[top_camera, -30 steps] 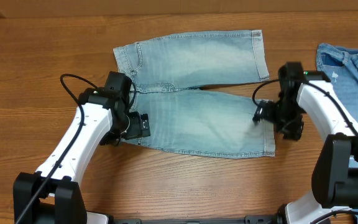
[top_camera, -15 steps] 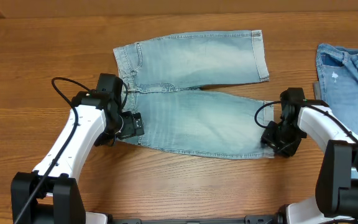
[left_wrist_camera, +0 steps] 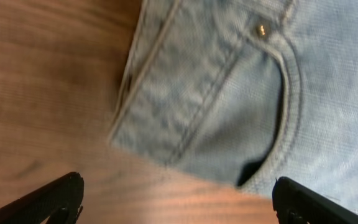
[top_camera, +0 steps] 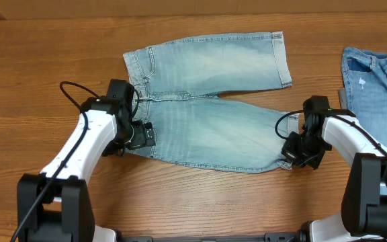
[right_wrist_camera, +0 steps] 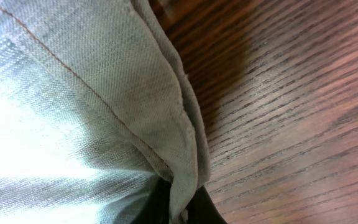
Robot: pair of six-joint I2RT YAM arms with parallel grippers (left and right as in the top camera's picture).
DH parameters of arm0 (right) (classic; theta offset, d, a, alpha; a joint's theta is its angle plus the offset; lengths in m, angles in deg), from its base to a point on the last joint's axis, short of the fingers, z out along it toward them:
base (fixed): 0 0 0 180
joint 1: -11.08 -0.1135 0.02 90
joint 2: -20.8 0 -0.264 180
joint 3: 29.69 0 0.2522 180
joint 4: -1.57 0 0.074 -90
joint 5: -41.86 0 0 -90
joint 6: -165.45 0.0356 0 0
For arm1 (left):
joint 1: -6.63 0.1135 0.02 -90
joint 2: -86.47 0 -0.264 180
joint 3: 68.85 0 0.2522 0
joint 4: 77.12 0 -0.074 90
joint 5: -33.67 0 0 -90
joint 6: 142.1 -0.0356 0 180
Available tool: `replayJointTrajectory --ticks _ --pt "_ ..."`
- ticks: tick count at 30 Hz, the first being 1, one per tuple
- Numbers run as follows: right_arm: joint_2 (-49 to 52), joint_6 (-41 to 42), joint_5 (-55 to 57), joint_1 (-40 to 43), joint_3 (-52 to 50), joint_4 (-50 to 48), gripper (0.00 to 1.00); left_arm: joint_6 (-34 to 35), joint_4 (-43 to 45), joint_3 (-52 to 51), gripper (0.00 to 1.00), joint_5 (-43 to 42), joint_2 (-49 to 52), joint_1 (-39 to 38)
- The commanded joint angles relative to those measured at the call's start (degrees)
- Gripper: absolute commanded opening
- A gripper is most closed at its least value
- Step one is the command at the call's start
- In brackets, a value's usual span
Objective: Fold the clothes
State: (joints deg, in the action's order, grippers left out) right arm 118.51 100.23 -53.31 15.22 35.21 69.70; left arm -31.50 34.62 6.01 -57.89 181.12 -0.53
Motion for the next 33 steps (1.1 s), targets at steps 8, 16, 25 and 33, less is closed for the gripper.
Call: replayJointTrajectory --ticks 8,16,25,33 --pt "3.76 -0.79 1.66 0.11 -3.10 -4.42 0.04 -1.14 3.45 -0.63 0.88 -1.92 6.27 2.32" --pt "3.76 -0.79 1.64 0.07 -3.10 -4.39 0.04 -1.22 6.95 -3.41 0.60 -2.99 9.88 2.34" --pt "2.80 -0.76 1.22 -0.28 4.59 2.89 0.04 -1.18 -1.88 2.58 0.04 0.11 9.79 2.34" --pt "-4.55 -0.79 1.27 -0.31 11.89 11.87 0.04 3.69 -14.23 5.62 0.04 -0.44 5.01 2.34"
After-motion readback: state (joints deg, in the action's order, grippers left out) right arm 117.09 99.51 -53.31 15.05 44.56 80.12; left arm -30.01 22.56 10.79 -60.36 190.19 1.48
